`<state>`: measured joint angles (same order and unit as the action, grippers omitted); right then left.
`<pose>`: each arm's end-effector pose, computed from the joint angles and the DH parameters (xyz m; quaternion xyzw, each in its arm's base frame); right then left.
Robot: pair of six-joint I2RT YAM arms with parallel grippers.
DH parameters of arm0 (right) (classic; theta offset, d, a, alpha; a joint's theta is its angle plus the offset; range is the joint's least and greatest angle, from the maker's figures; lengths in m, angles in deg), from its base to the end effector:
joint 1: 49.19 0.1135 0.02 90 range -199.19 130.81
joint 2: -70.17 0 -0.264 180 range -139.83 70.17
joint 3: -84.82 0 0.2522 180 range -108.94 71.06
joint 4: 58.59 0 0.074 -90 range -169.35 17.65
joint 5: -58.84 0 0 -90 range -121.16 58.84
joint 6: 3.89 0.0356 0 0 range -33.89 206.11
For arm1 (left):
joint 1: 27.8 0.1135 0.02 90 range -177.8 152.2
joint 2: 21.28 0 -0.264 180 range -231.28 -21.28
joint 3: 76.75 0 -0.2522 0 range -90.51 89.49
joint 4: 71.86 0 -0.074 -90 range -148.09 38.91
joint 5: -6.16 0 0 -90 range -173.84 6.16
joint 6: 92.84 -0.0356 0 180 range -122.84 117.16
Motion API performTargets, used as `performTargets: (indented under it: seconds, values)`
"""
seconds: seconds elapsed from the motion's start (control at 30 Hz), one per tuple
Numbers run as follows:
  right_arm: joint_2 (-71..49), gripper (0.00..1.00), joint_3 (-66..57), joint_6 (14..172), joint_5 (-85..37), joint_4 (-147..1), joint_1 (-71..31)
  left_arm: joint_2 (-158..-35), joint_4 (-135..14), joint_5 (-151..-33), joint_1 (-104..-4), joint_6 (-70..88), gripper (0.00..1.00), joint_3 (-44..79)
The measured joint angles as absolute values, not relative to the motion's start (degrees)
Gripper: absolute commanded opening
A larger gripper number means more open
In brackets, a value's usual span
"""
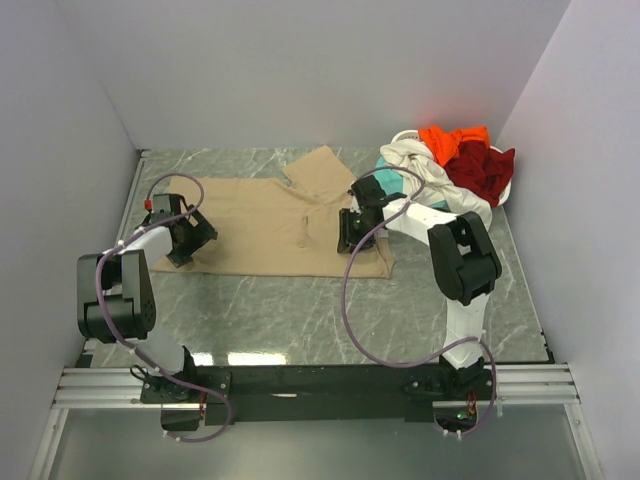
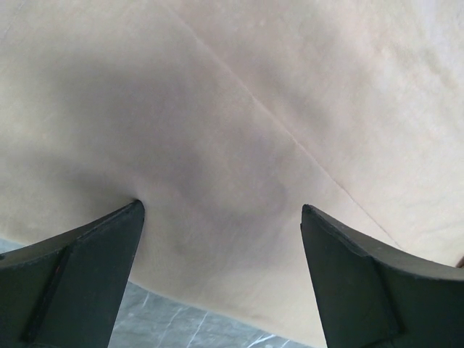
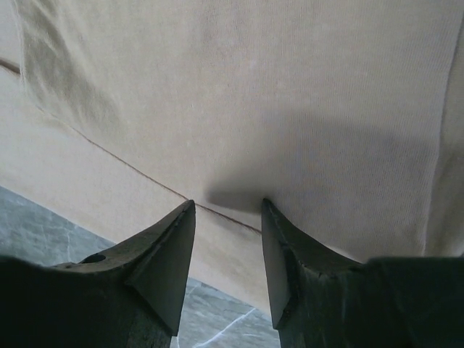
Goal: Fold and stack the t-shirts
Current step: Fold the tshirt
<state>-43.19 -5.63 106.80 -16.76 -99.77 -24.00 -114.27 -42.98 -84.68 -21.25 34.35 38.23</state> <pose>0.3622 0.1801 0.1601 -0.0660 0.9650 0.1992 0.1572 0.3144 0.0356 0.1671 -0.3551 0.8902 -0.0821 0.2733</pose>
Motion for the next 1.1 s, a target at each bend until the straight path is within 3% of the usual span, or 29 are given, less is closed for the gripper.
performTargets:
  seconds: [0.63, 0.9, 1.1]
  values:
    - [-32.4, 0.48, 9.2, 106.8, -15.0, -99.4, -22.4, -92.9, -36.9, -84.2, -21.0, 47.5, 0.99, 55.9]
    - [-31.3, 0.49, 7.6, 106.4, -16.6, -109.3, -20.6, -91.5, -26.8, -84.2, -21.1, 48.5, 0.99, 52.9]
    - [-31.3, 0.49, -2.3, 105.6, -19.1, -114.6, -20.7, -94.2, -26.9, -84.2, -21.1, 47.2, 0.99, 44.8]
